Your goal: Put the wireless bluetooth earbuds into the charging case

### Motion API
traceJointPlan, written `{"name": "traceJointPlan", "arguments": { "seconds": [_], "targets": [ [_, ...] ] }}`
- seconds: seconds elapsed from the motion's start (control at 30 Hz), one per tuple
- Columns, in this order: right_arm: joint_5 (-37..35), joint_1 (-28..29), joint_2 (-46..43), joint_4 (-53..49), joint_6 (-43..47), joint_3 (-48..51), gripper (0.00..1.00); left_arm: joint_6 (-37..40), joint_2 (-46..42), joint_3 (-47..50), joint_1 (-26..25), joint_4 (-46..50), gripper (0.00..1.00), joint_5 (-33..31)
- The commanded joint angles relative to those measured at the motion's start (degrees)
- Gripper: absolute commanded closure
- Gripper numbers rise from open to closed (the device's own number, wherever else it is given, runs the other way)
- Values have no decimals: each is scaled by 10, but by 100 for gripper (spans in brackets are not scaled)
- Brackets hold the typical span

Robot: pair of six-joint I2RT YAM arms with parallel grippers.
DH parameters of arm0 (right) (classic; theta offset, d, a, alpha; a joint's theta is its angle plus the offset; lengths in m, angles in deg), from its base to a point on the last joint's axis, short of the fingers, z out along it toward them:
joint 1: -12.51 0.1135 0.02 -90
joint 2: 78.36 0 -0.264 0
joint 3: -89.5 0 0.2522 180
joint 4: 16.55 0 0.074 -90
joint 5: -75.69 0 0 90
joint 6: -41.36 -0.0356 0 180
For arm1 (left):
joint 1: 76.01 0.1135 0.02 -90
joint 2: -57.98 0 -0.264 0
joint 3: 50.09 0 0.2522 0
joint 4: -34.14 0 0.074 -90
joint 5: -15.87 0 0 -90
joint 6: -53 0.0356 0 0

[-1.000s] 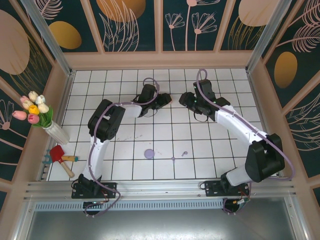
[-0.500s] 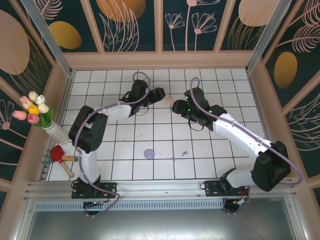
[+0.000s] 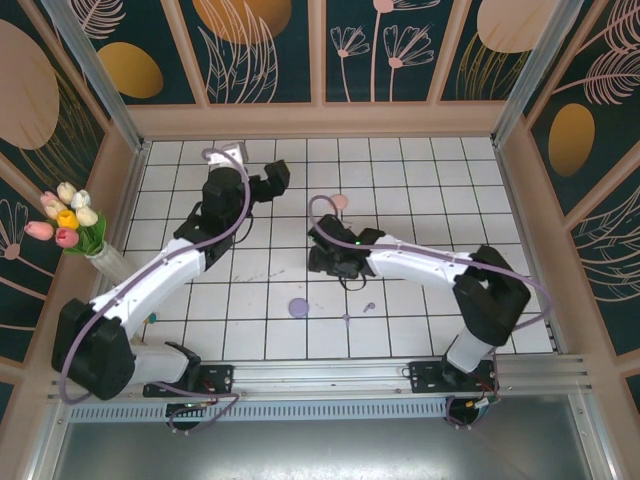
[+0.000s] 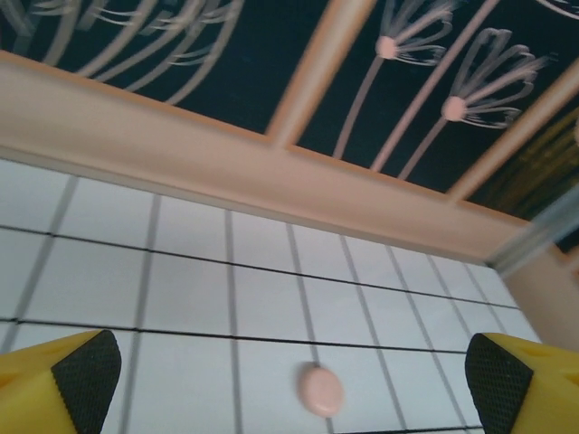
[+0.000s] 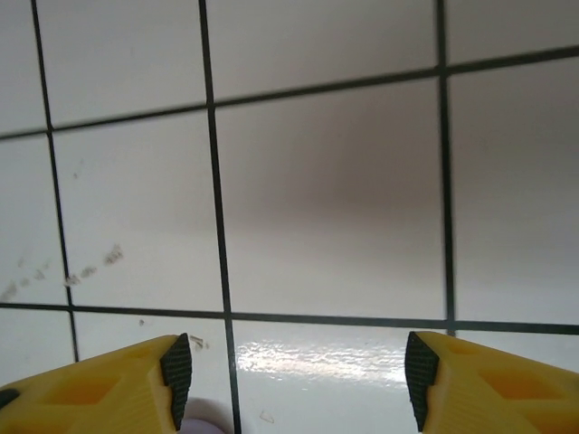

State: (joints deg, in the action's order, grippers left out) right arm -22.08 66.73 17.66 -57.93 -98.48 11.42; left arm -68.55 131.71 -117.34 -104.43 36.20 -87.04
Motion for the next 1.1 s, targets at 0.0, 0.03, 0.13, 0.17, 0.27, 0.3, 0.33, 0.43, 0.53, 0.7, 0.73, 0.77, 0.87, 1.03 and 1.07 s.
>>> {"name": "traceJointPlan", "arguments": {
  "seconds": [0.0,0.03,0.13,0.17,0.27,0.3,0.33,0.43,0.53,0.7,0.73,0.77,0.87,1.03,1.07],
  "targets": [
    [-21,35,42,-50,-44,-58,30,-16,-41,30,5,7,1,-124],
    [-22,45,60,-63,-52,-75,29,-8,-52,39,7,3,1,-128],
    [-14,71,106,-93,-82,-120,25,7,-67,52,8,3,1,-134],
    [-11,78,118,-102,-92,-132,25,8,-68,53,8,5,1,-136],
    [-6,97,151,-124,-122,-159,25,-2,-67,58,10,10,1,-145],
    [-6,102,160,-133,-133,-165,25,-5,-66,61,11,9,1,-151],
    [-7,106,169,-142,-142,-172,25,-7,-66,63,12,9,1,-154],
    [-11,119,181,-159,-165,-178,26,-11,-71,68,15,6,1,-156],
    [-7,127,188,-160,-180,-177,26,-3,-71,64,17,14,1,-150],
    [1,141,210,-172,-190,-197,26,-12,-71,54,23,38,1,-165],
    [1,143,216,-177,-191,-204,26,-15,-74,55,24,38,1,-166],
    [1,146,220,-181,-192,-209,26,-18,-76,56,26,38,1,-164],
    [5,154,229,-187,-195,-217,27,-24,-82,57,29,43,1,-160],
    [7,155,232,-180,-194,-210,29,-34,-88,56,35,48,1,-148],
    [7,155,233,-179,-193,-209,29,-34,-89,57,35,48,1,-145]
  ]
}}
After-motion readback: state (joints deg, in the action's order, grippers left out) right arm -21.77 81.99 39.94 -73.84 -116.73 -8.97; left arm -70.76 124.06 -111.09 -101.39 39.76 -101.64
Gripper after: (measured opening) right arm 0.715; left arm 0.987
